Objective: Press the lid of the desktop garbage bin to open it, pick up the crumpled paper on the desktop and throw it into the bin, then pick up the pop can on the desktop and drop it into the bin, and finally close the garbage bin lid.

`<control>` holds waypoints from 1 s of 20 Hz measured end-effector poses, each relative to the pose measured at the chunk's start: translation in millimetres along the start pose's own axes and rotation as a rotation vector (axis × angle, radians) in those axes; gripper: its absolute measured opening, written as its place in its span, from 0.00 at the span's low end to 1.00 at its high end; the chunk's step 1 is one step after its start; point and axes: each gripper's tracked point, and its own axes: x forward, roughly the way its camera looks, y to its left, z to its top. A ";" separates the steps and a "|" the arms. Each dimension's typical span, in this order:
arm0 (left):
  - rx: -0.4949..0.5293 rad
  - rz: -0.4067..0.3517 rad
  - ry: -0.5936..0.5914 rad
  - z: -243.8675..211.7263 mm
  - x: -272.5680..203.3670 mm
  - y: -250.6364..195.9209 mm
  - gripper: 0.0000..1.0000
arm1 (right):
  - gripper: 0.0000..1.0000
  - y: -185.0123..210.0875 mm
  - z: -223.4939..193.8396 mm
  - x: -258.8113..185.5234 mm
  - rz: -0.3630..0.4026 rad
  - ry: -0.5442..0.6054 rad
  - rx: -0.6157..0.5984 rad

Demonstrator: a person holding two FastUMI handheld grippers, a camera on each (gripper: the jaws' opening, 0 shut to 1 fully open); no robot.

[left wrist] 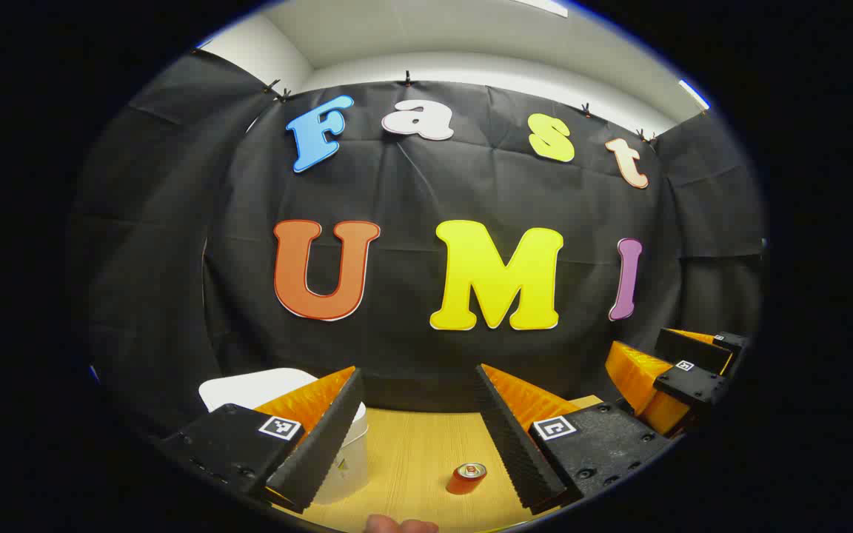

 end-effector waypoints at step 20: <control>0.033 0.014 0.010 -4.4 9.9 -1.9 0.98 | 0.94 -16.0 -11.4 7.5 -0.017 0.021 -0.005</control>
